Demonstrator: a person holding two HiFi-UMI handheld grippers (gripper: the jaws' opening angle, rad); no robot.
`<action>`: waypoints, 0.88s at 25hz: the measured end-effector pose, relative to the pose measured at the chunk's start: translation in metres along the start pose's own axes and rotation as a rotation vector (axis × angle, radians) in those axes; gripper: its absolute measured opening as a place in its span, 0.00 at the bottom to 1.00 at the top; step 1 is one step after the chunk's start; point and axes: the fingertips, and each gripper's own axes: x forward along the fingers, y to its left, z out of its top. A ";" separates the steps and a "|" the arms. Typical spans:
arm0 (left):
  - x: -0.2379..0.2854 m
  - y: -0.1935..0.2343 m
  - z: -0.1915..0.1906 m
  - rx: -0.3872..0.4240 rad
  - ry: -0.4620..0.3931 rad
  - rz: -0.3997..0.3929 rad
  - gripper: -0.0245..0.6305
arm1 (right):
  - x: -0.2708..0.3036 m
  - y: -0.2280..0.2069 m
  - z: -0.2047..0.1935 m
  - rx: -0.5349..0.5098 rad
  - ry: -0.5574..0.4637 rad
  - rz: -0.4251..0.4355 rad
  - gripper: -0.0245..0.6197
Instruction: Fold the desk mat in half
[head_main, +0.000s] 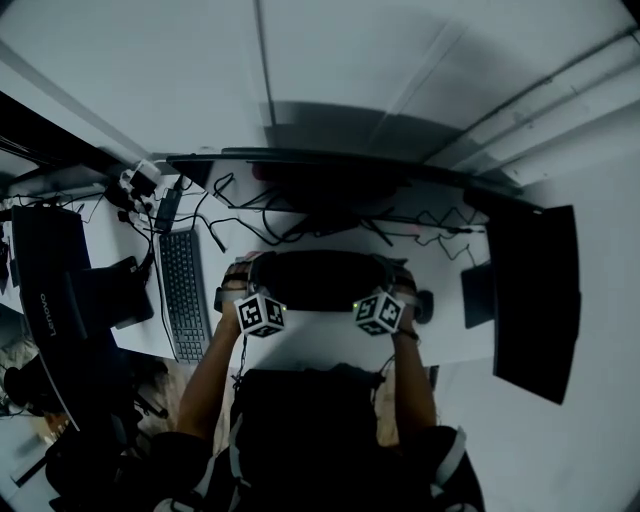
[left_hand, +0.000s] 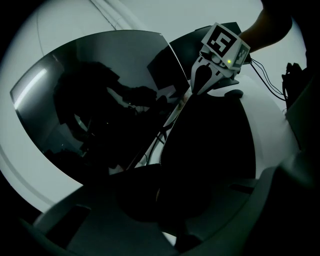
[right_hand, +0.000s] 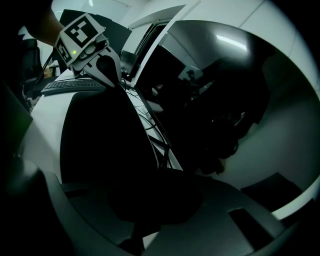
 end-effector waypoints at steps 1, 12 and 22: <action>0.005 0.001 -0.001 -0.001 0.000 0.005 0.07 | 0.005 -0.001 0.000 0.002 -0.001 0.004 0.07; 0.050 0.024 -0.006 0.005 0.007 0.084 0.07 | 0.052 -0.022 0.008 0.005 -0.009 -0.048 0.07; 0.066 0.018 -0.019 -0.021 0.027 0.112 0.07 | 0.075 -0.012 0.005 0.013 -0.005 -0.066 0.07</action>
